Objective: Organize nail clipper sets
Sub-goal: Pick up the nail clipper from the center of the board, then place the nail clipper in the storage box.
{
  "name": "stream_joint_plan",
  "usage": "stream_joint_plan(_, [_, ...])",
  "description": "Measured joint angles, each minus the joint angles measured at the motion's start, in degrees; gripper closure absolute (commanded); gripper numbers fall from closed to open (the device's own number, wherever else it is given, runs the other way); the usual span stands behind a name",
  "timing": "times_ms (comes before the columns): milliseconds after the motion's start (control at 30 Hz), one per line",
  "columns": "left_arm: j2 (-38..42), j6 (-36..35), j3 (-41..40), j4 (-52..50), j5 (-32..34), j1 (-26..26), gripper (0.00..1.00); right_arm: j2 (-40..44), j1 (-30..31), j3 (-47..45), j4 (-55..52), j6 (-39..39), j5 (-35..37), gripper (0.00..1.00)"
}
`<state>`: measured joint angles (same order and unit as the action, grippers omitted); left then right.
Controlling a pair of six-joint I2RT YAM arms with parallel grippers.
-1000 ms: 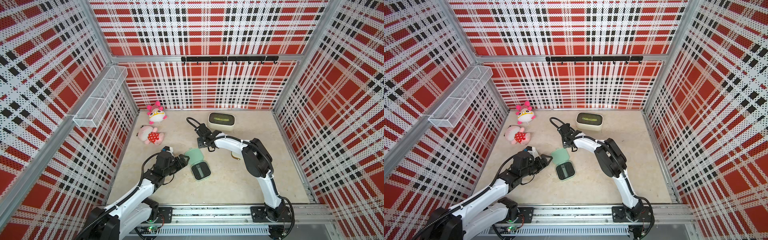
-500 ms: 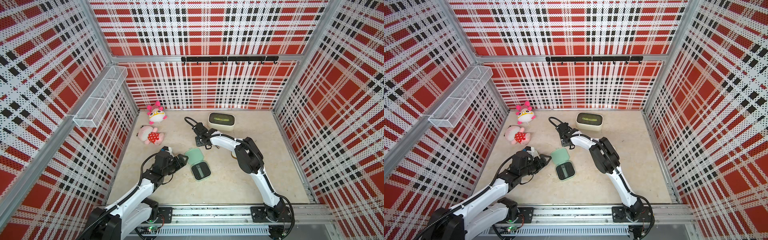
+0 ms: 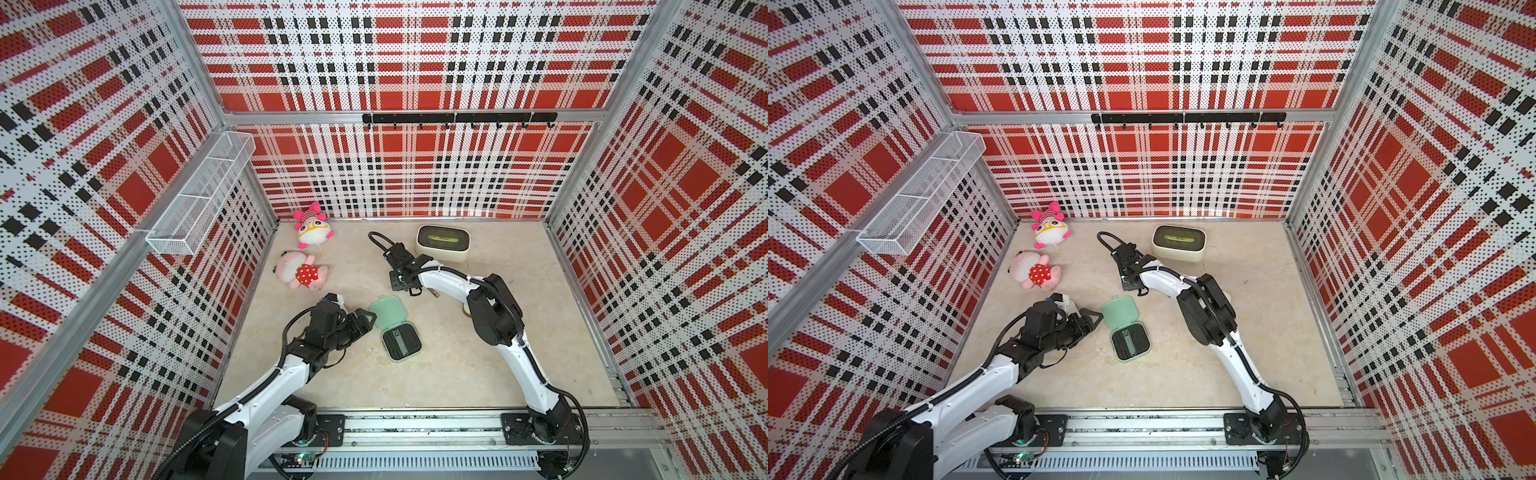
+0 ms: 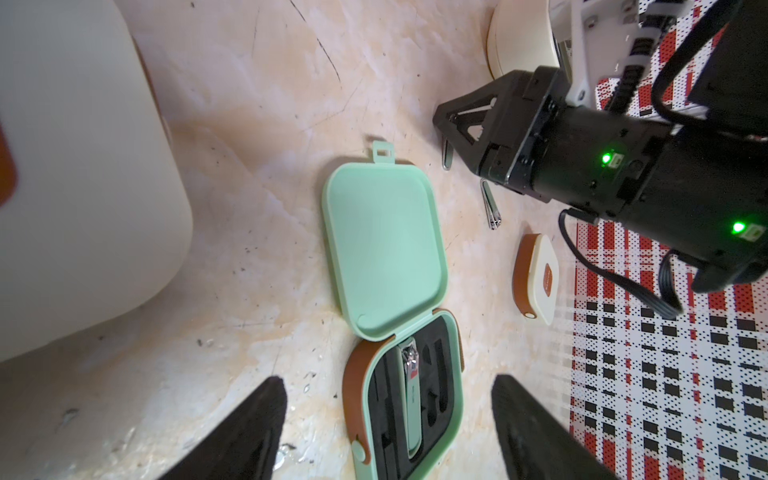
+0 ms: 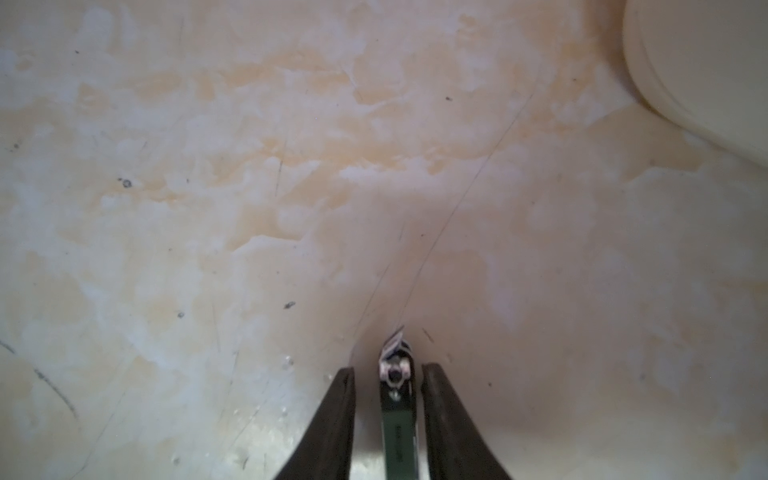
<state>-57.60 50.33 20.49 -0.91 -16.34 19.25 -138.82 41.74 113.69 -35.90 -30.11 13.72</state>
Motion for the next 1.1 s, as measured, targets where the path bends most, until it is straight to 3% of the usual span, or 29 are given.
stream_joint_plan(533, [-2.5, -1.0, 0.8, 0.0, -0.5, -0.4, 0.19, 0.1, -0.3, -0.8, 2.0, -0.2, -0.2, 0.85])
stream_joint_plan(767, [-9.9, -3.2, 8.2, 0.0, -2.9, -2.4, 0.19, 8.2, -0.3, -13.3, 5.4, -0.1, -1.2, 0.86])
stream_joint_plan(1100, [-24.0, -4.5, 18.8, 3.5, -6.6, -2.2, 0.21, 28.6, 4.8, -37.2, 13.5, -1.3, 0.2, 0.86])
